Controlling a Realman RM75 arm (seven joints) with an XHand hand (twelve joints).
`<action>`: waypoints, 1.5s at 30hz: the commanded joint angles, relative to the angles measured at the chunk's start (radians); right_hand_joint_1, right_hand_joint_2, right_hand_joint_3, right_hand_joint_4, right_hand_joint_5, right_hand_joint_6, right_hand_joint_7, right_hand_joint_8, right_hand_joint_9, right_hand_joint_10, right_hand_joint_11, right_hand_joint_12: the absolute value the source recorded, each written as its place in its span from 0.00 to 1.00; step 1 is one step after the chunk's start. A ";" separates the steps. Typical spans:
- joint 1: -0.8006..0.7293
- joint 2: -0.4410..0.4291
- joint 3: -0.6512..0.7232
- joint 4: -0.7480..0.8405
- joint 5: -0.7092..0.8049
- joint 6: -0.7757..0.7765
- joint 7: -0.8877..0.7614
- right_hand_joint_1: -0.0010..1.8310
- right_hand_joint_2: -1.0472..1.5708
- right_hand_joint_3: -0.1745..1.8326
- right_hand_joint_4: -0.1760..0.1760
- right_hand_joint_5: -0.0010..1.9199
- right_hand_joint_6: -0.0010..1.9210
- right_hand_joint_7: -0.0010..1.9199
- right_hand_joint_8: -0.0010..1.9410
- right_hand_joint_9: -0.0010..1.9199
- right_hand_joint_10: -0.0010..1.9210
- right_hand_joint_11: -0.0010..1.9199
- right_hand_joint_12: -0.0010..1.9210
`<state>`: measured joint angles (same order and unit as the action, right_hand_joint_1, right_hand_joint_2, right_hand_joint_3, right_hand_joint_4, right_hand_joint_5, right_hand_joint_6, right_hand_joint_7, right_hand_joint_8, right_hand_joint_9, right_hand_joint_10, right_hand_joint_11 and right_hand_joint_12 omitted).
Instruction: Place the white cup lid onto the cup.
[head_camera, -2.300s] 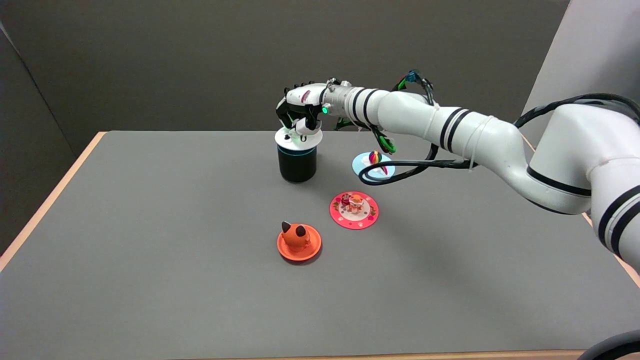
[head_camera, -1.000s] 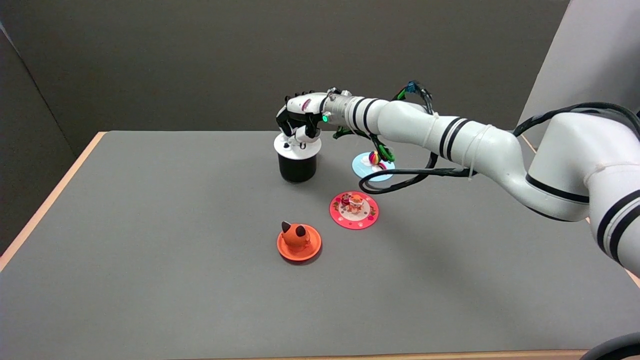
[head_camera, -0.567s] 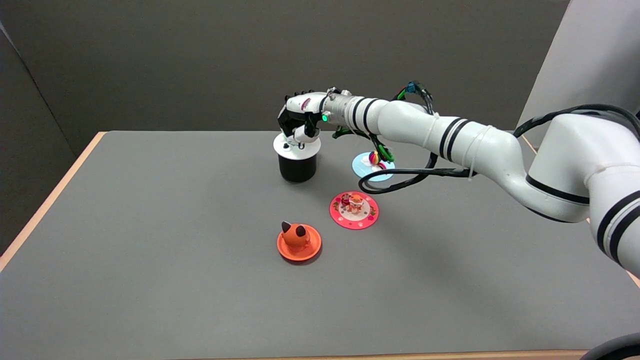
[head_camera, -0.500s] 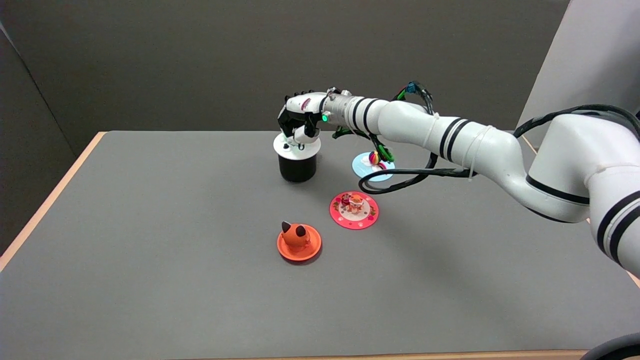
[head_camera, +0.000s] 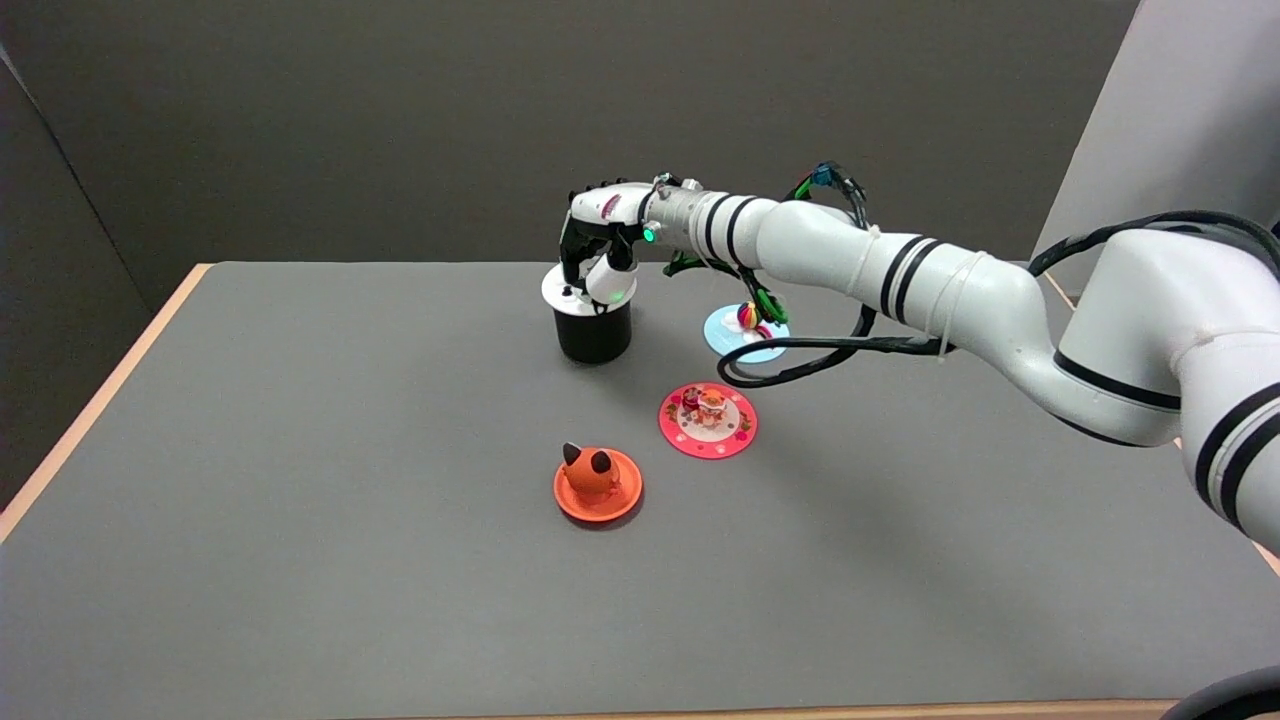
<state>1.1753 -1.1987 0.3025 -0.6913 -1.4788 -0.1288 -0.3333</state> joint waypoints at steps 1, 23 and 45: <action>-0.004 0.004 0.010 -0.011 -0.001 0.005 0.000 0.50 0.68 0.56 0.14 0.40 0.13 0.40 0.16 0.28 0.28 0.24 0.17; 0.010 0.026 0.097 -0.091 0.004 0.002 -0.093 0.50 0.69 0.53 0.21 0.42 0.18 0.40 0.23 0.30 0.28 0.26 0.15; -0.154 0.275 0.267 -0.444 -0.007 0.121 -0.093 0.54 0.70 0.48 0.21 0.44 0.19 0.43 0.22 0.33 0.31 0.29 0.18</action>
<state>1.1780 -1.1227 0.4361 -0.8614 -1.4824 -0.1018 -0.4207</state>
